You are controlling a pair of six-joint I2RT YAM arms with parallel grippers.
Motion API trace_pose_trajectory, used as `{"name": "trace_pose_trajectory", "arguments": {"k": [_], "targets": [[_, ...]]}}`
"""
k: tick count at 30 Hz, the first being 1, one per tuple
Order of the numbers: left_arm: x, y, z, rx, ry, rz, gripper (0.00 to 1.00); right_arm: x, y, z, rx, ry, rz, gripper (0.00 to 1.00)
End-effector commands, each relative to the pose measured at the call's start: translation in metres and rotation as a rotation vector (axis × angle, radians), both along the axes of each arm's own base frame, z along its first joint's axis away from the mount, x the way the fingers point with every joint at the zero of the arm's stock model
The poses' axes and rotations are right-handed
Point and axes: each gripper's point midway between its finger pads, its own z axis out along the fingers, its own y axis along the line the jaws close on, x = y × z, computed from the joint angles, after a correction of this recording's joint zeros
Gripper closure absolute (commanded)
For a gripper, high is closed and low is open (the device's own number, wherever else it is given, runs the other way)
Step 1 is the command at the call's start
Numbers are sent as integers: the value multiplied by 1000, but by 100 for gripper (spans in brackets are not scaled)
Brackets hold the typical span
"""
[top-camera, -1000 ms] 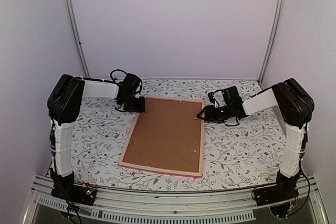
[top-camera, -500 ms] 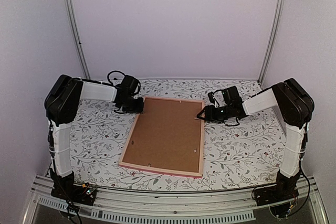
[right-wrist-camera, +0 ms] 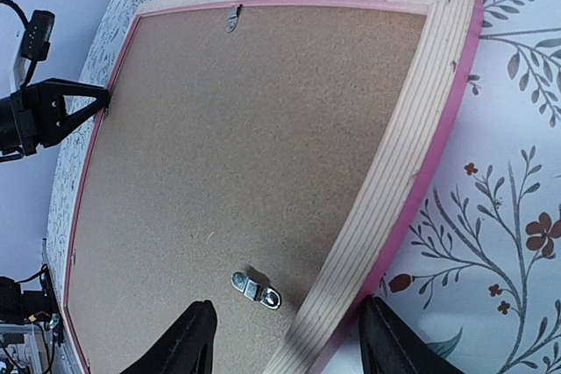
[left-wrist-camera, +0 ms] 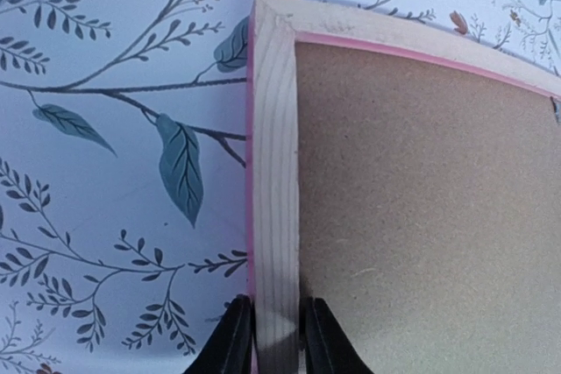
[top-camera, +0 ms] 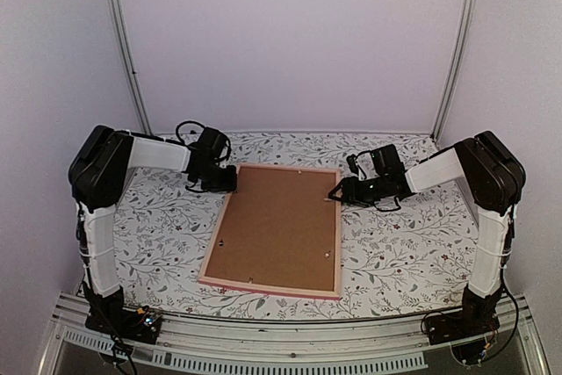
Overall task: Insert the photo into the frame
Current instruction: Press the fastener onto the backboard.
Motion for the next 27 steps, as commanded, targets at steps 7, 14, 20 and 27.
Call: {"name": "trace_pose_trajectory", "arguments": {"k": [7, 14, 20, 27], "targets": [[-37, -2, -7, -27, 158, -87, 73, -49, -10, -59, -107, 243, 27, 41], [-34, 0, 0, -37, 148, -87, 72, -49, -10, -58, -107, 241, 28, 41], [-28, 5, 10, -40, 121, -67, 64, -49, -10, -58, -109, 242, 27, 41], [-21, 4, 27, -102, 64, -59, 49, -45, -11, -49, -112, 232, 22, 39]]}}
